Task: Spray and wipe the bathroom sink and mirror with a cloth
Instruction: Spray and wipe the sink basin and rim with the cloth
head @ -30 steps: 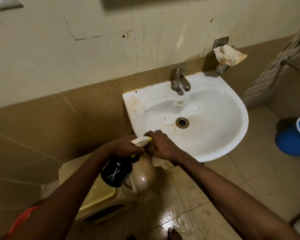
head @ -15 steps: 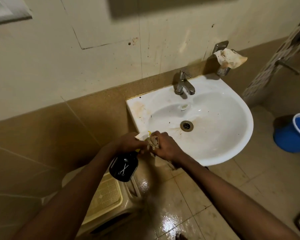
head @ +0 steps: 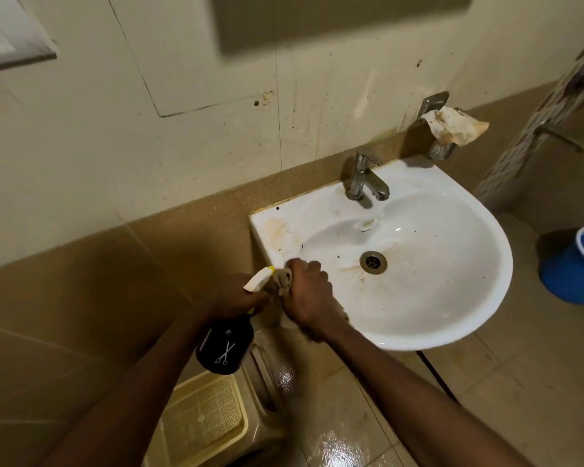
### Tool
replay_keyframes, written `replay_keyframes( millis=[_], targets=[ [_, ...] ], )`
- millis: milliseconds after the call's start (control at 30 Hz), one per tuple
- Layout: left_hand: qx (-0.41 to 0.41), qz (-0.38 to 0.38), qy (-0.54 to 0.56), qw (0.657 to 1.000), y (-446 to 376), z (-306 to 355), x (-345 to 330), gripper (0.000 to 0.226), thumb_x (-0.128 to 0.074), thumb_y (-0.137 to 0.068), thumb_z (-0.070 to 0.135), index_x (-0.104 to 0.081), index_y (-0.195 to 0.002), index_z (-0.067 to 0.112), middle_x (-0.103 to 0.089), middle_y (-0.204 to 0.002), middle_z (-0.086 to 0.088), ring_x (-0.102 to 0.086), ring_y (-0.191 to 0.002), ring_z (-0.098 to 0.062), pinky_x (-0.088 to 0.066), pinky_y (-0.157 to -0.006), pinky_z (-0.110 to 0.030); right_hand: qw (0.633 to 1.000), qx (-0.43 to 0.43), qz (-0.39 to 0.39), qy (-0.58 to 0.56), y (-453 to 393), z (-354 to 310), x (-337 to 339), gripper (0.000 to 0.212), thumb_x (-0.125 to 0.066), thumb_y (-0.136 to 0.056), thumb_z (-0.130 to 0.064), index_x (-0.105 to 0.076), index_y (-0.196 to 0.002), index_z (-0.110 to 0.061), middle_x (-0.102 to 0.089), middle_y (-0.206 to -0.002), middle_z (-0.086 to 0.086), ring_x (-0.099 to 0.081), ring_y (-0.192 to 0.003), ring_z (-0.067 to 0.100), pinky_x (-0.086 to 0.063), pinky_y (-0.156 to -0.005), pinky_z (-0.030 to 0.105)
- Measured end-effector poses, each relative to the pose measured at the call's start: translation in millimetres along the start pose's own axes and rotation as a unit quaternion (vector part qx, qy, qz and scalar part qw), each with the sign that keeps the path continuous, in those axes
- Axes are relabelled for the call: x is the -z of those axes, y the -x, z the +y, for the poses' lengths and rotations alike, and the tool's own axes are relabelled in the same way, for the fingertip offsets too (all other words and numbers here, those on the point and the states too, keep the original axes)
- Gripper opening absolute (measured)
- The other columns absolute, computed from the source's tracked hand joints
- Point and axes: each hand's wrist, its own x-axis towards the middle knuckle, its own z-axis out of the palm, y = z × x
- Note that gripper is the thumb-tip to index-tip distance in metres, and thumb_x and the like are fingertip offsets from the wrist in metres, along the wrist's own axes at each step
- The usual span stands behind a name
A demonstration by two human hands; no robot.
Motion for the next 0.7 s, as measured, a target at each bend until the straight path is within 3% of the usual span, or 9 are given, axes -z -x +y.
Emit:
replay_keyframes(
  millis=[100,167,233,400,533,600,700],
  targets=[
    [0.025,-0.011,0.006,1.000,-4.9,1.7,6.5,0.036,-0.063,-0.075,0.024,-0.063,-0.038,0.027,-0.060,-0.043,0.006,-0.055,-0.044,-0.002,-0.046,-0.060,-0.022,1.000,-0.013,0.010,0.012,-4.2,-4.8,0.5,0.052,-0.055,-0.084,-0.044,-0.040,-0.127,-0.021,-0.045,-0.118,0.016,-0.049,-0.100,0.036,-0.041,-0.084,0.043],
    [0.037,-0.025,-0.001,0.999,-1.8,1.9,7.5,0.021,-0.063,-0.063,0.030,-0.066,-0.045,0.020,-0.063,-0.051,-0.002,-0.060,-0.053,-0.013,-0.050,-0.064,-0.029,0.998,0.007,0.007,0.055,16.0,9.4,1.9,0.053,-0.060,-0.080,-0.037,-0.039,-0.127,-0.023,-0.047,-0.118,0.014,-0.051,-0.099,0.034,-0.042,-0.083,0.041],
    [0.030,-0.045,0.005,0.999,-0.8,0.6,7.1,0.024,-0.064,-0.056,0.038,-0.067,-0.052,0.015,-0.066,-0.061,-0.009,-0.062,-0.061,-0.021,-0.053,-0.071,-0.038,0.995,0.019,0.004,0.095,37.3,15.8,-0.7,0.058,-0.065,-0.075,-0.033,-0.039,-0.126,-0.026,-0.048,-0.118,0.010,-0.051,-0.098,0.031,-0.042,-0.080,0.039],
    [0.013,0.039,0.001,0.999,-12.7,5.4,13.0,0.027,-0.066,-0.076,0.032,-0.061,-0.057,0.014,-0.061,-0.056,-0.004,-0.057,-0.053,-0.019,-0.046,-0.063,-0.030,0.994,0.021,0.015,0.103,33.6,7.8,-2.6,0.056,-0.066,-0.077,-0.036,-0.039,-0.125,-0.026,-0.048,-0.119,0.008,-0.051,-0.100,0.029,-0.041,-0.079,0.038],
    [-0.009,-0.057,0.043,0.997,-17.5,10.5,18.4,0.036,-0.061,-0.061,0.045,-0.063,-0.067,0.010,-0.062,-0.068,-0.010,-0.057,-0.065,-0.023,-0.046,-0.072,-0.036,0.995,0.017,0.032,0.096,44.5,12.8,-7.9,0.053,-0.068,-0.074,-0.036,-0.042,-0.119,-0.025,-0.052,-0.113,0.008,-0.054,-0.093,0.027,-0.043,-0.074,0.036],
    [0.005,-0.086,0.030,0.996,-20.6,19.3,22.0,0.034,-0.063,-0.063,0.039,-0.063,-0.081,0.010,-0.061,-0.068,-0.011,-0.056,-0.065,-0.023,-0.046,-0.070,-0.033,0.992,0.002,0.070,0.102,41.8,10.9,-12.7,0.051,-0.071,-0.069,-0.035,-0.044,-0.111,-0.025,-0.057,-0.104,0.008,-0.057,-0.083,0.025,-0.044,-0.066,0.033],
    [0.054,-0.041,0.041,0.997,-36.3,32.2,40.2,0.016,-0.069,-0.080,0.017,-0.065,-0.095,0.015,-0.061,-0.067,-0.008,-0.056,-0.057,-0.017,-0.047,-0.056,-0.023,0.994,-0.041,0.093,0.043,5.6,-22.1,-15.6,0.033,-0.057,-0.085,-0.036,-0.046,-0.113,-0.023,-0.053,-0.107,0.009,-0.054,-0.086,0.025,-0.043,-0.069,0.035]
  ],
)
